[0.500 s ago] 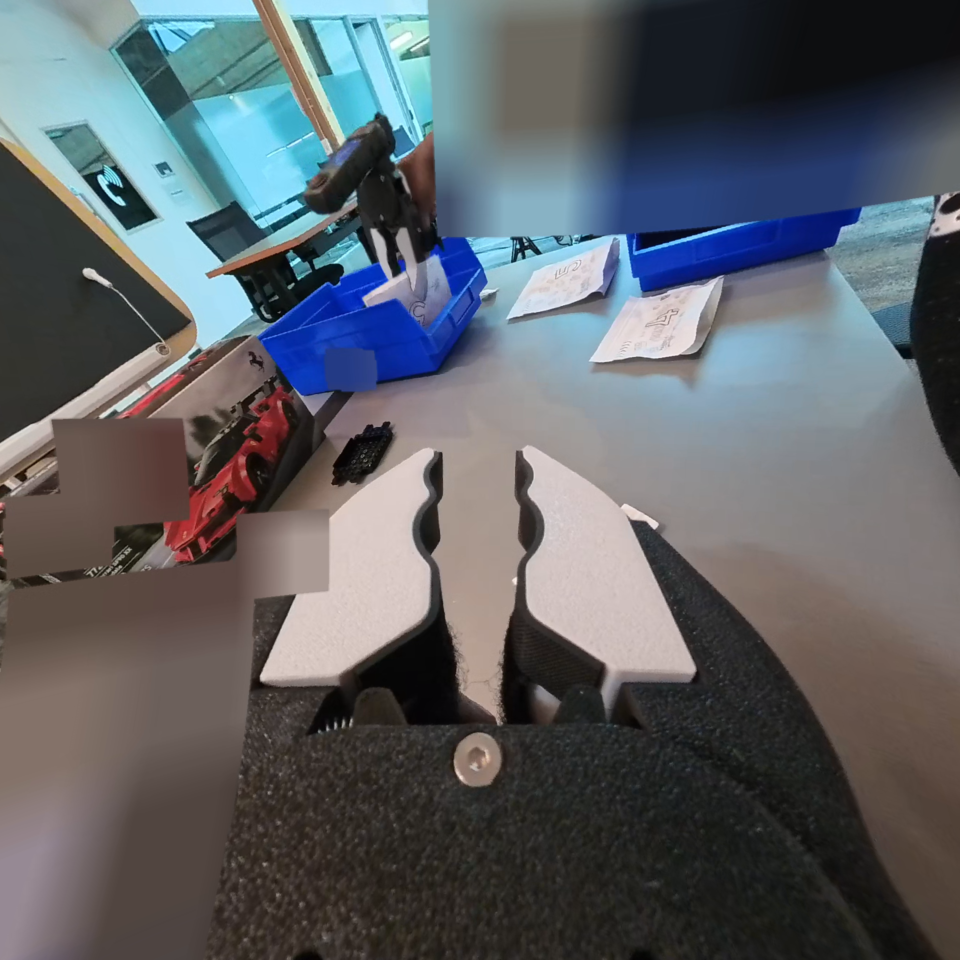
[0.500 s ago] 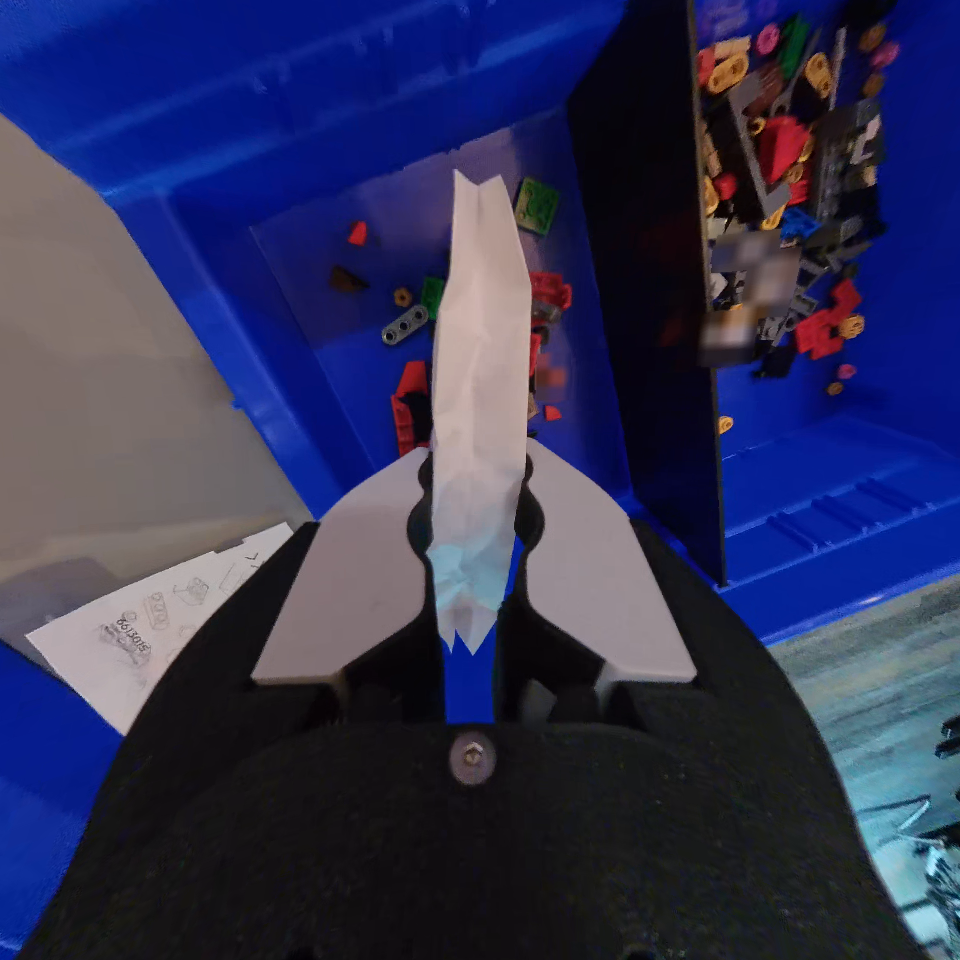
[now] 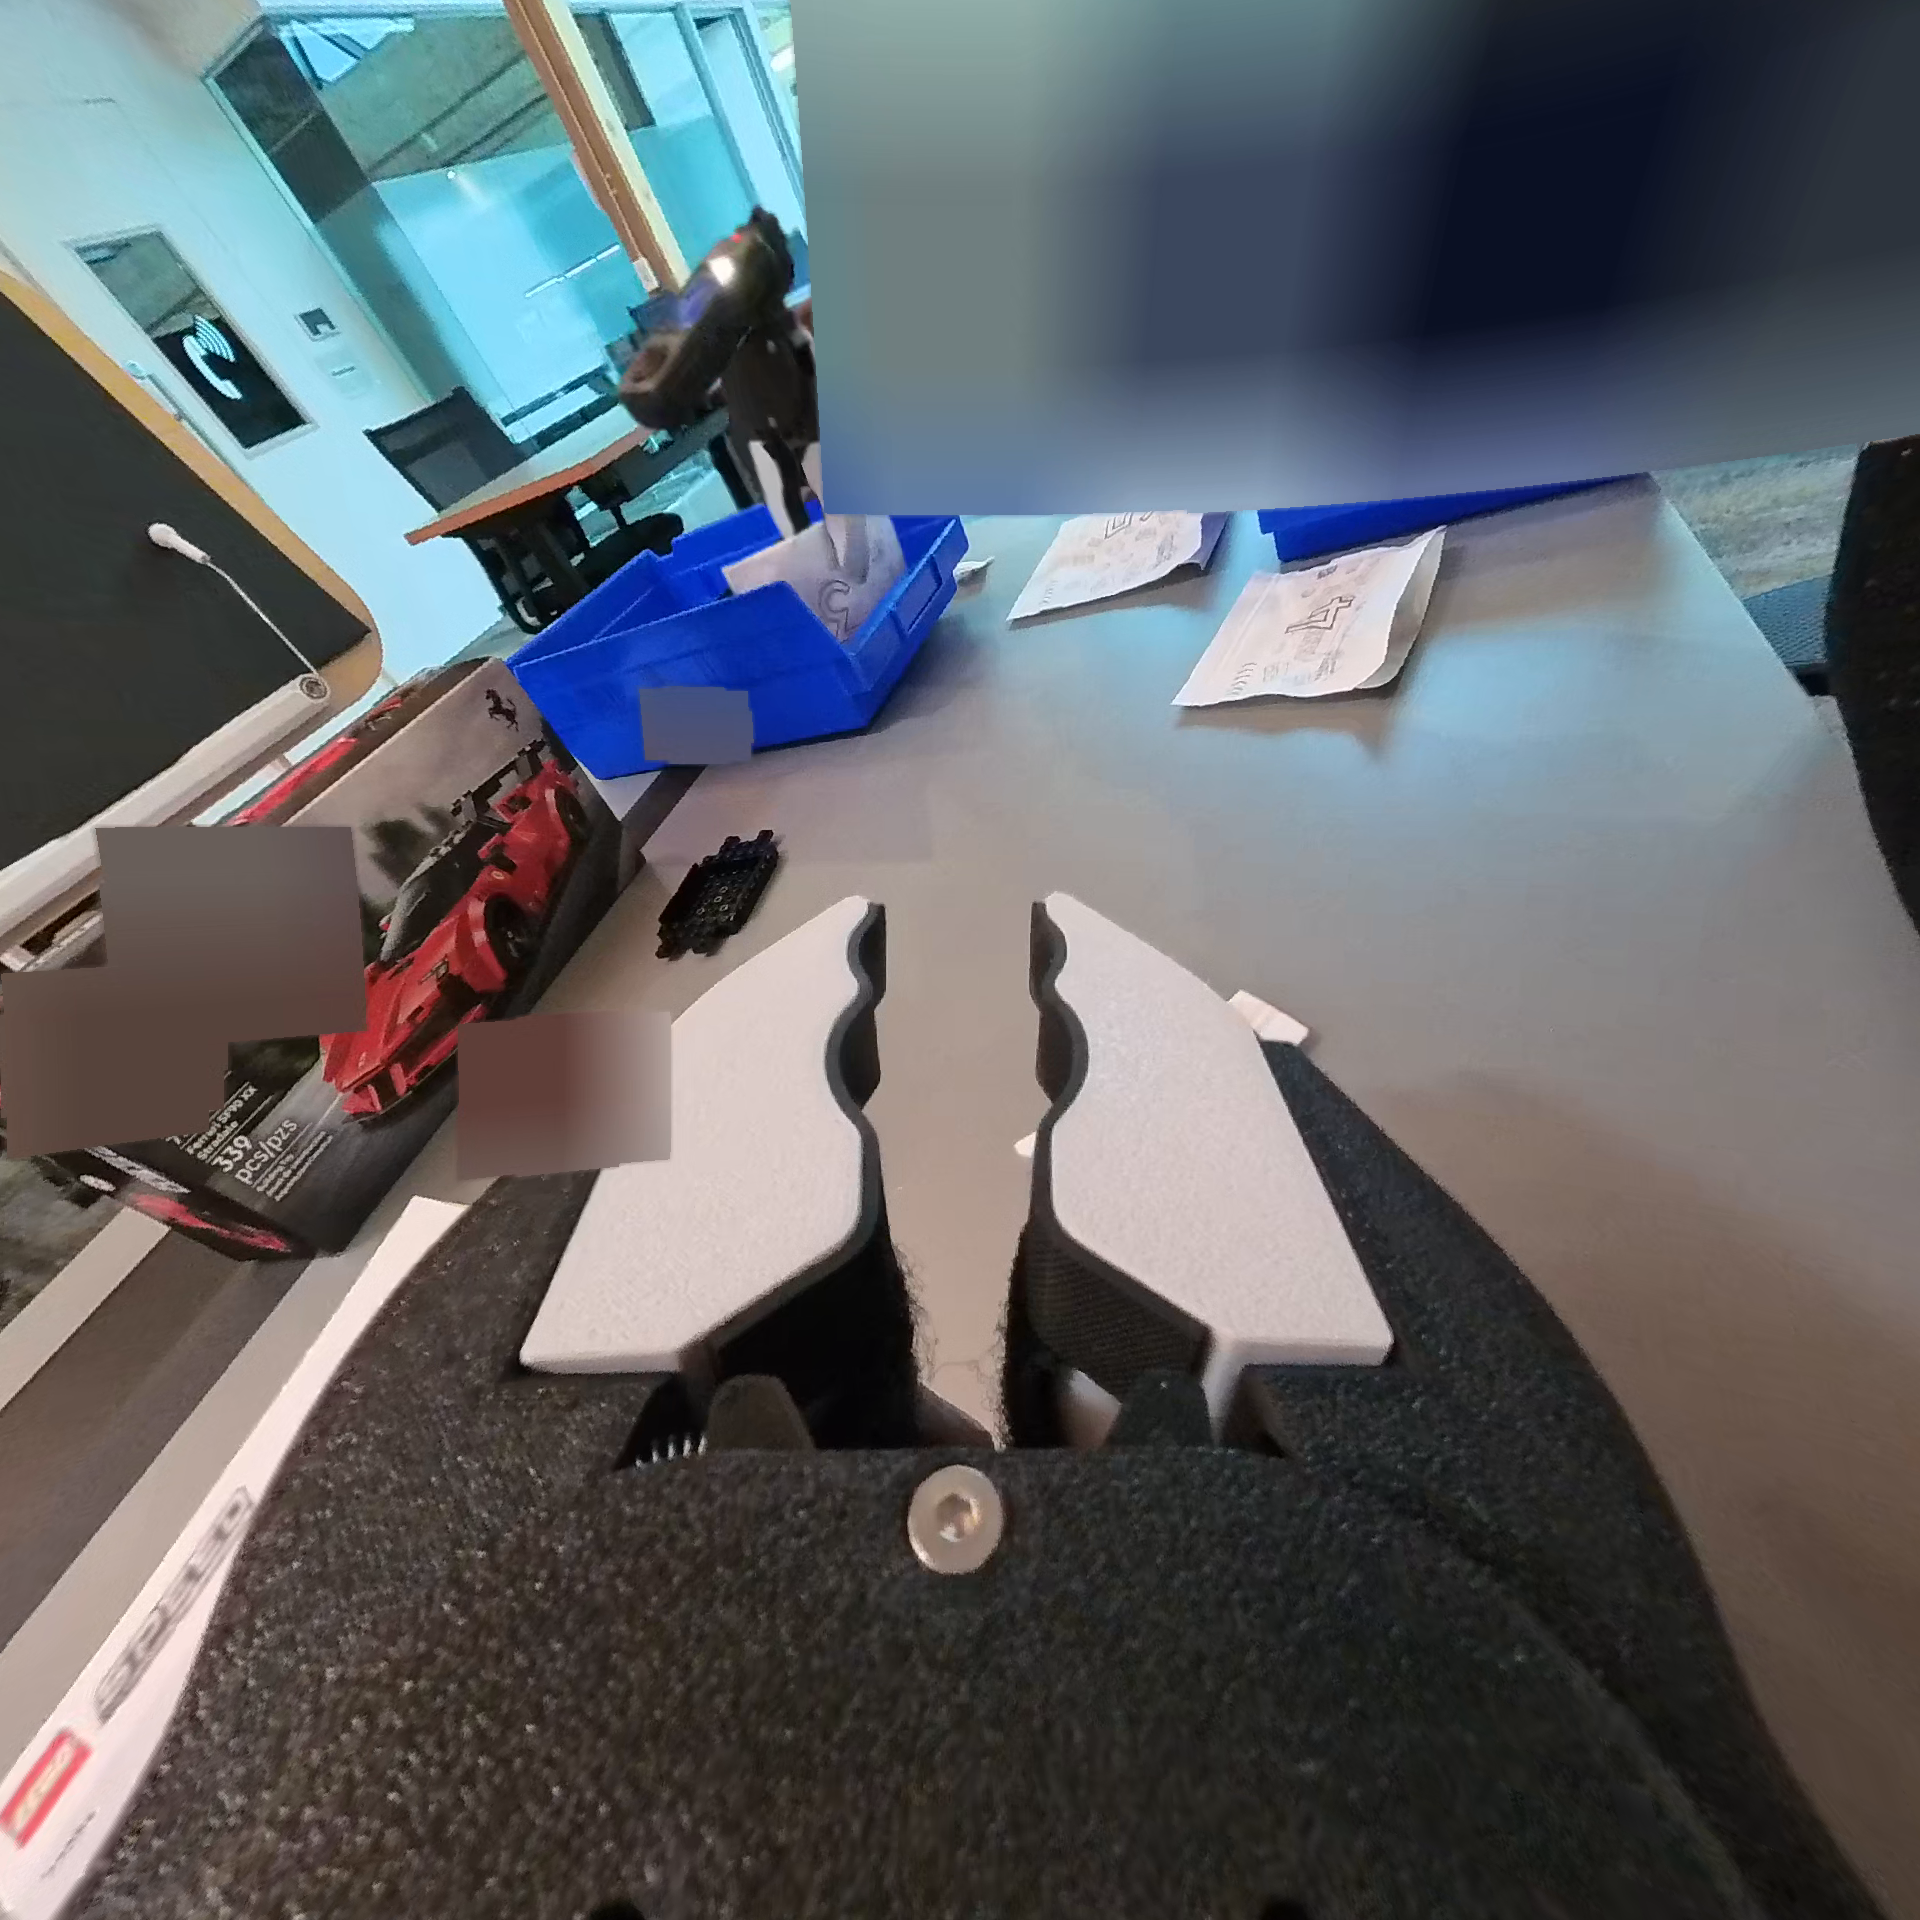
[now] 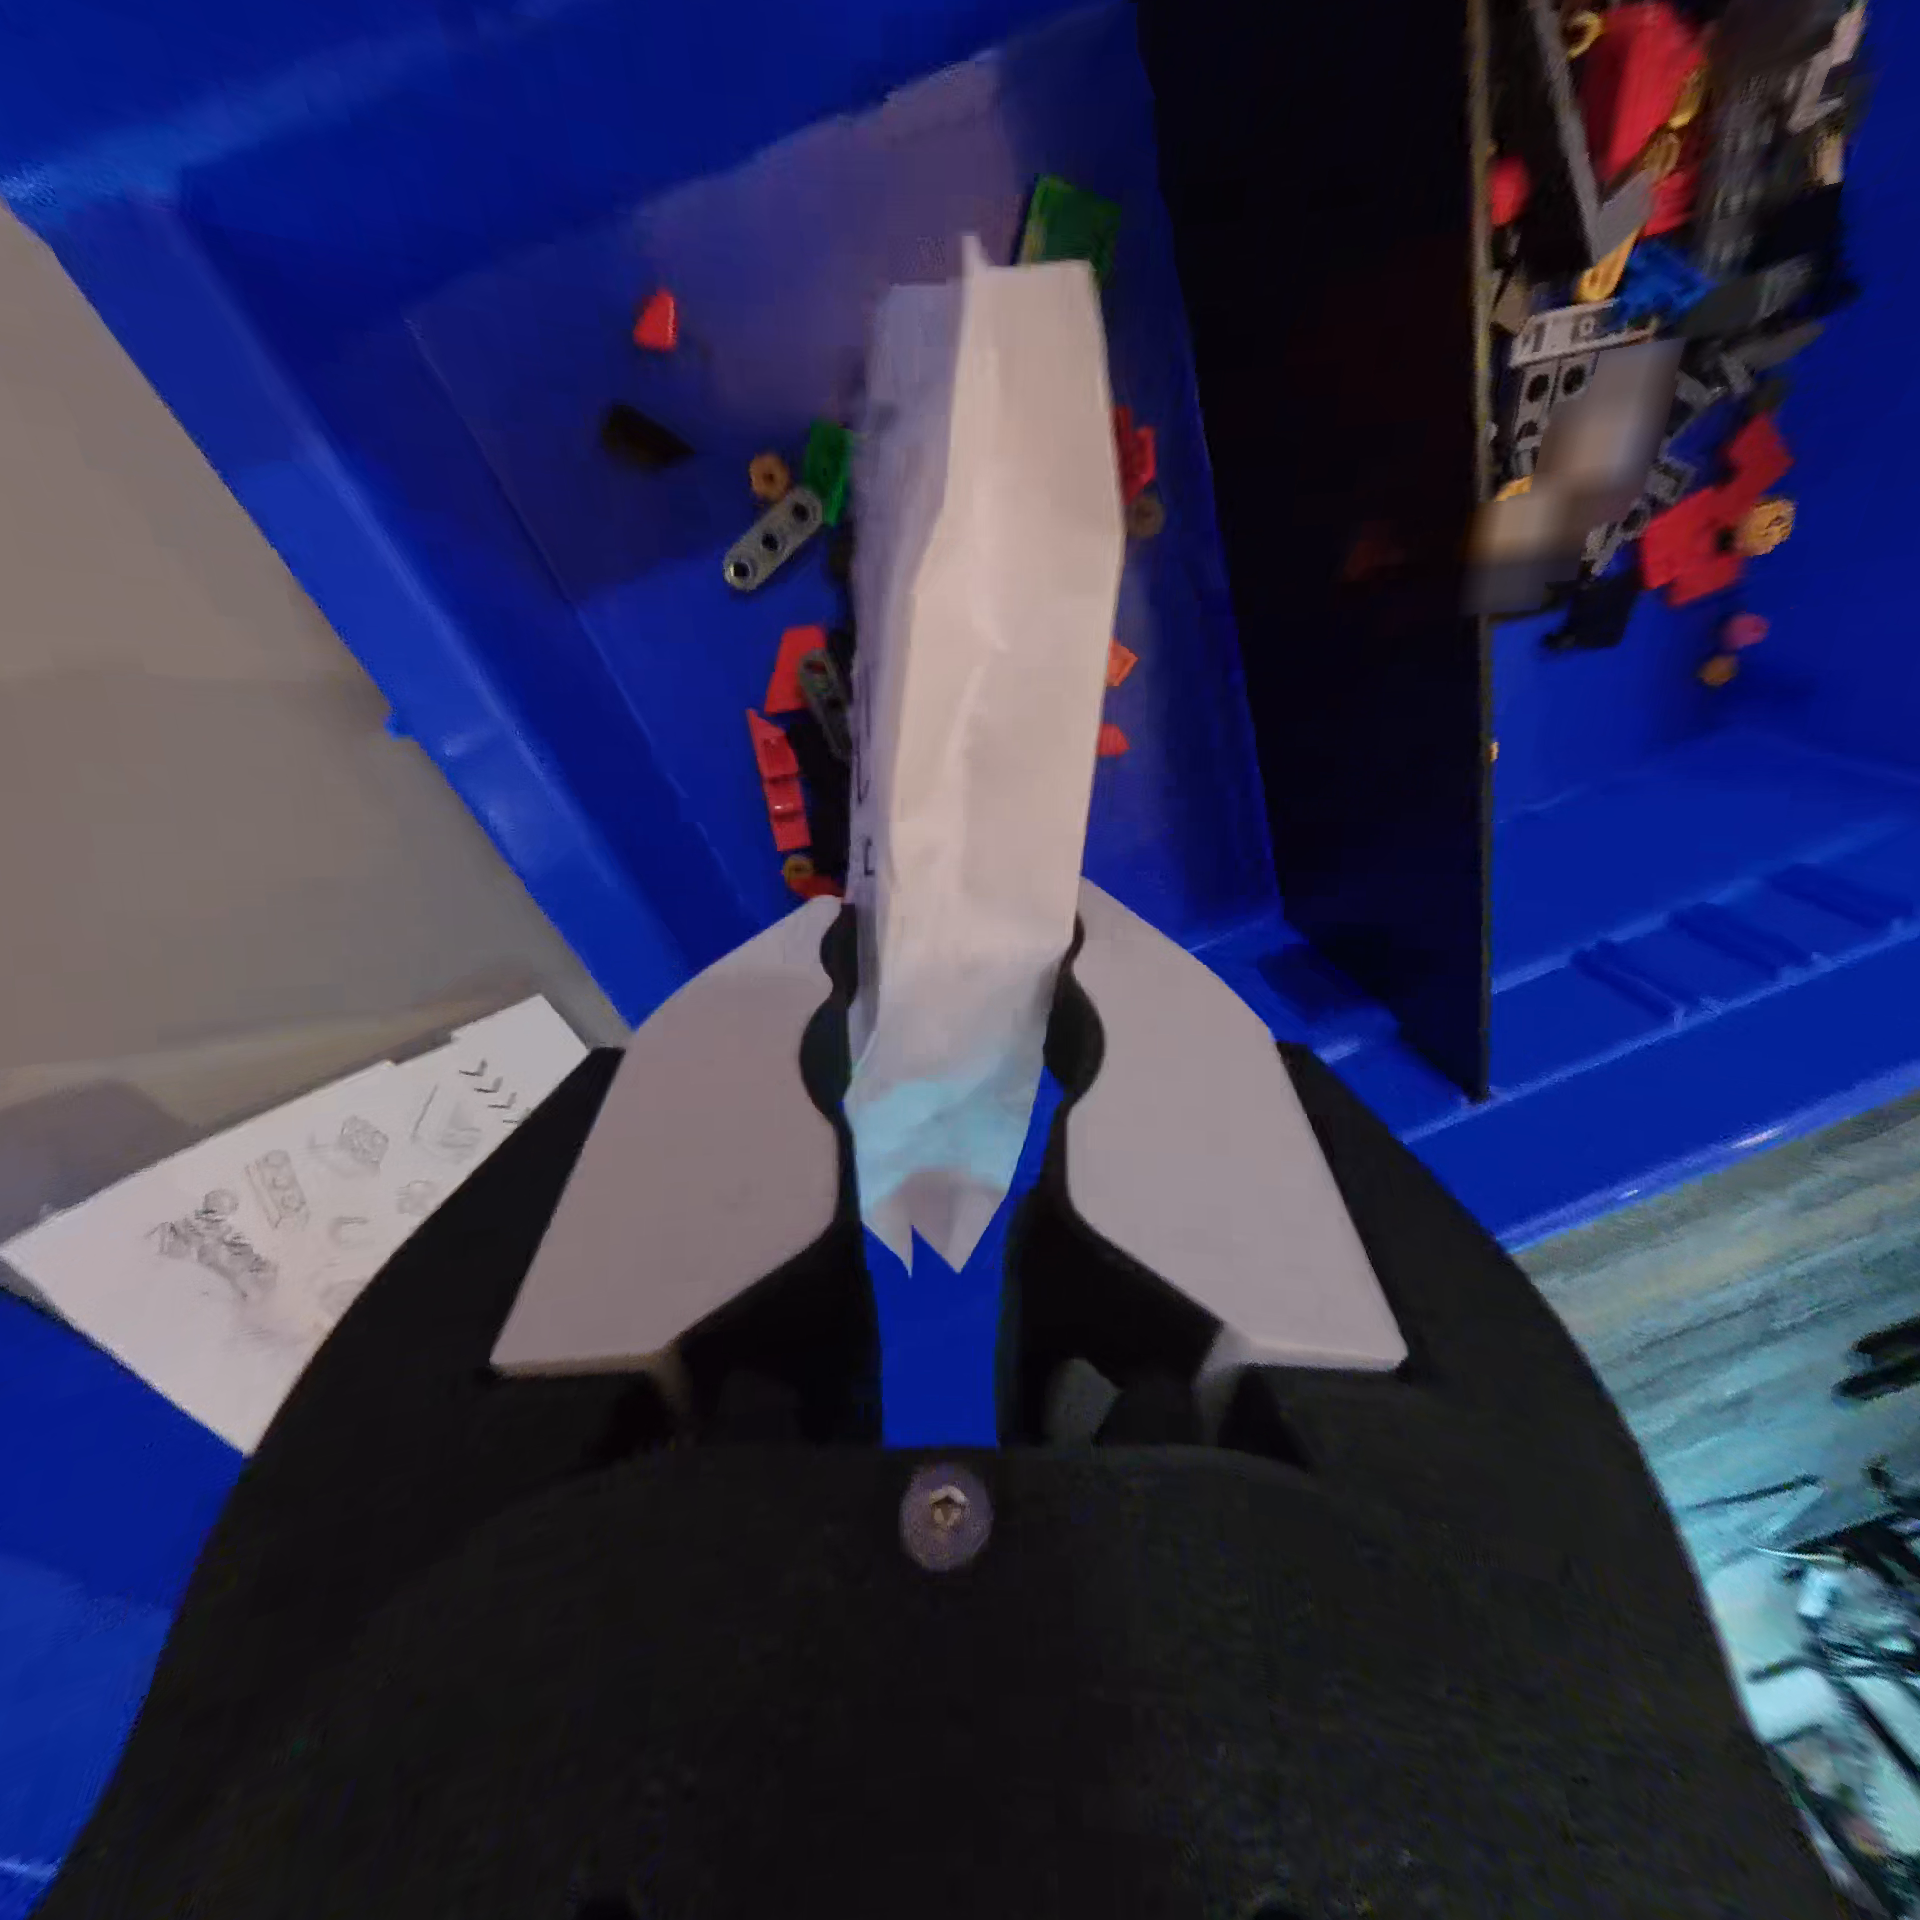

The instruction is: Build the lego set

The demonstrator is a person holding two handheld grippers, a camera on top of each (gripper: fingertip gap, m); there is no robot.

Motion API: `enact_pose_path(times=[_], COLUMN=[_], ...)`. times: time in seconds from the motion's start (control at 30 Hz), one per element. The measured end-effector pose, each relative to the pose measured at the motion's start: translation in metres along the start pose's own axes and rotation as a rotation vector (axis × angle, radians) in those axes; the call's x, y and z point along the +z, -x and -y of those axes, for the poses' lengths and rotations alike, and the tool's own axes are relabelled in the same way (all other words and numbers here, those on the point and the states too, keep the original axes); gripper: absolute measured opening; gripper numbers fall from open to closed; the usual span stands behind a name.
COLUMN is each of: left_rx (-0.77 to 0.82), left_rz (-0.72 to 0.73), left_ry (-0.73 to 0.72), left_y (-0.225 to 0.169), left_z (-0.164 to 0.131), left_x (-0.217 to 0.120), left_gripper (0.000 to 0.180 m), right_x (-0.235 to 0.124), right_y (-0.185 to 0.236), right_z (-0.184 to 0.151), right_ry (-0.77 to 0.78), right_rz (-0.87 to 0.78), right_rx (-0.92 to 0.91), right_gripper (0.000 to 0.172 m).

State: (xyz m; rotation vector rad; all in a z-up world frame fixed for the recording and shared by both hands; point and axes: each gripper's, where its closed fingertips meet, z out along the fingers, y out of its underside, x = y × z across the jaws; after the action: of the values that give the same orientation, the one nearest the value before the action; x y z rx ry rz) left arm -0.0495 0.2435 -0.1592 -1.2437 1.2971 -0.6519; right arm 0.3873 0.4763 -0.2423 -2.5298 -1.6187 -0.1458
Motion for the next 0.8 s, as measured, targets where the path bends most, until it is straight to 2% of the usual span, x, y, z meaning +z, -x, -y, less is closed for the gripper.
enact_pose_path(times=[0.07, 0.13, 0.2, 0.23, 0.27, 0.37, 0.43, 0.5, 0.53, 0.6, 0.67, 0.8], left_rx=[0.004, -0.003, 0.0, 0.003, 0.004, -0.009, -0.018, -0.016, -0.01, 0.0, -0.006, -0.014], left_rz=[0.003, 0.0, 0.0, 0.0, 0.001, -0.001, -0.007, -0.012, -0.012, -0.01, -0.013, -0.018], left_ry=[-0.003, -0.009, -0.005, -0.004, -0.003, -0.009, -0.013, -0.004, 0.001, 0.005, -0.001, 0.005], left_y=[0.0, 0.0, -0.001, -0.001, 0.0, 0.0, 0.0, -0.001, -0.001, -0.002, -0.002, -0.002], left_z=[0.001, 0.001, 0.001, 0.001, 0.001, 0.001, -0.001, -0.003, -0.003, -0.002, -0.002, -0.005], left_x=[0.0, 0.0, 0.0, -0.001, -0.001, 0.0, 0.001, 0.003, 0.003, 0.003, 0.004, 0.005], left_gripper=[0.026, 0.026, 0.026, 0.026, 0.026, 0.026, 0.026, 0.026, 0.026, 0.026, 0.026, 0.026], right_x=[-0.005, -0.014, -0.012, -0.006, -0.001, -0.01, -0.018, -0.012, -0.005, 0.004, -0.003, -0.006], right_y=[-0.001, -0.006, -0.009, -0.007, -0.004, -0.008, -0.011, -0.012, -0.01, -0.002, -0.001, -0.007], right_z=[0.007, 0.014, 0.014, 0.012, 0.009, 0.016, 0.02, 0.018, 0.015, 0.007, 0.012, 0.022], right_ry=[-0.048, -0.1, -0.1, -0.083, -0.056, -0.108, -0.139, -0.123, -0.098, -0.038, -0.074, -0.137], right_rz=[-0.025, -0.037, -0.042, -0.03, -0.02, -0.05, -0.047, -0.046, -0.031, -0.011, -0.005, -0.012], right_rx=[-0.031, 0.001, 0.032, 0.039, 0.016, -0.005, 0.027, 0.056, 0.055, -0.009, -0.01, 0.067], right_gripper=[0.03, 0.033, 0.051, 0.049, 0.035, 0.031, 0.037, 0.06, 0.058, 0.031, 0.03, 0.055])
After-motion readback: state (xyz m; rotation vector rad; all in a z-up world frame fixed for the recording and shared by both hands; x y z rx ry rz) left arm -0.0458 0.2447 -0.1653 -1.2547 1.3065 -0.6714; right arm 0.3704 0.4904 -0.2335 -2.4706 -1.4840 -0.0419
